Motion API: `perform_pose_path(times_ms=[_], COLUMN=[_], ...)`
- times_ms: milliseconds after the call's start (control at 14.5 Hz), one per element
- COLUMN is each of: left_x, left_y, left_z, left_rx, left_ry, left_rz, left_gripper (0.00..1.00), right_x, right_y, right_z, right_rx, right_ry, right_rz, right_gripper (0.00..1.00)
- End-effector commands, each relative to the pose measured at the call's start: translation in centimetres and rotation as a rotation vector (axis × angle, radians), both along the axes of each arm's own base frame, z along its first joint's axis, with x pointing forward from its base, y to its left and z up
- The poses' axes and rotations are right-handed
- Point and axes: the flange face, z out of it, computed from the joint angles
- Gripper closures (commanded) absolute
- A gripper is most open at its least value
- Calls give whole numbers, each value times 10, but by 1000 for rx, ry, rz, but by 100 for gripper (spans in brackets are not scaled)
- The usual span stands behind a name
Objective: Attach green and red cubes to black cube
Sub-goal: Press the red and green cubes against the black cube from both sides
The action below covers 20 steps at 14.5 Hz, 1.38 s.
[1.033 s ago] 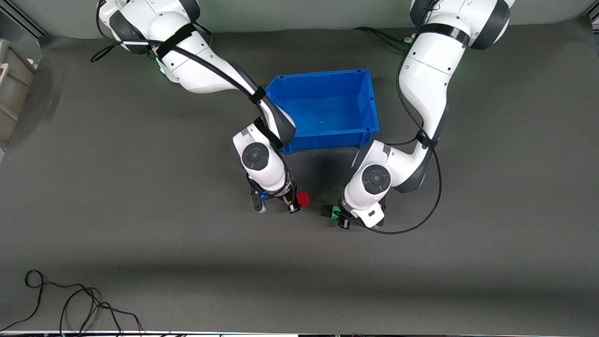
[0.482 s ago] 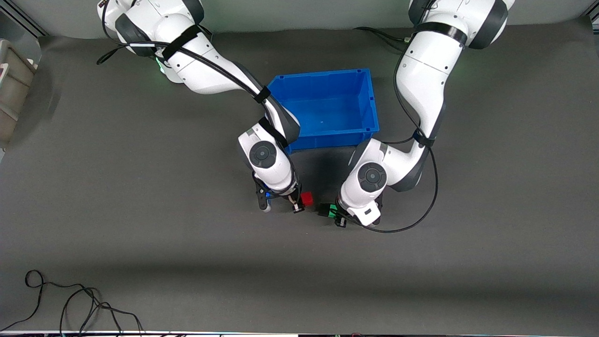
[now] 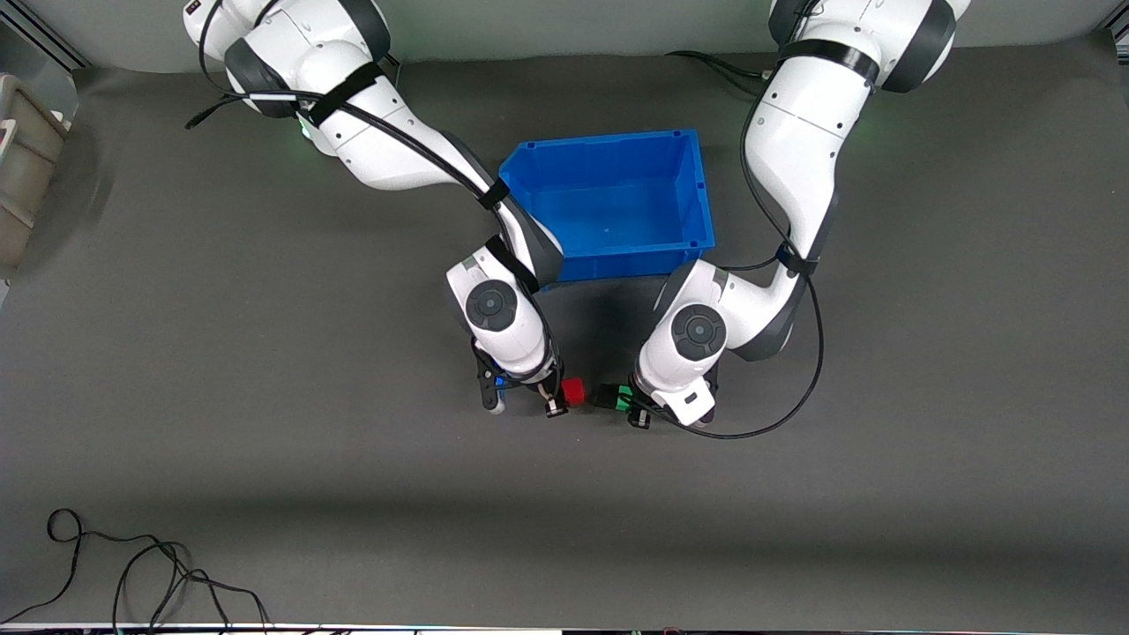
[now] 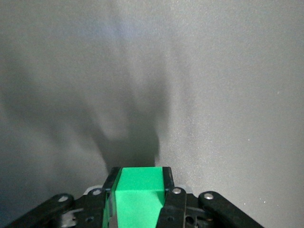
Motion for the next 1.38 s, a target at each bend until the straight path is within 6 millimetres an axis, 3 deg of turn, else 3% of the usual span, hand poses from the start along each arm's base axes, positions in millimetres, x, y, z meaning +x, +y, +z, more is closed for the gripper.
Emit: perform_pose_path(times_ms=[0, 413, 895, 1308], left_x=[-1, -1, 8, 11], left_y=[-8, -16, -14, -16], left_z=[3, 2, 12, -6], left_rx=[9, -2, -19, -7], left_ry=[-4, 2, -10, 2], left_rz=[57, 128, 170, 220], left_gripper=[100, 100, 100, 100], right_x=[12, 22, 17, 17], right_y=[3, 12, 12, 10], right_z=[2, 6, -2, 0], right_rx=[-6, 18, -47, -73], right_ry=[-34, -61, -55, -38], right_rz=[-21, -27, 33, 44], right_gripper=[100, 100, 100, 100])
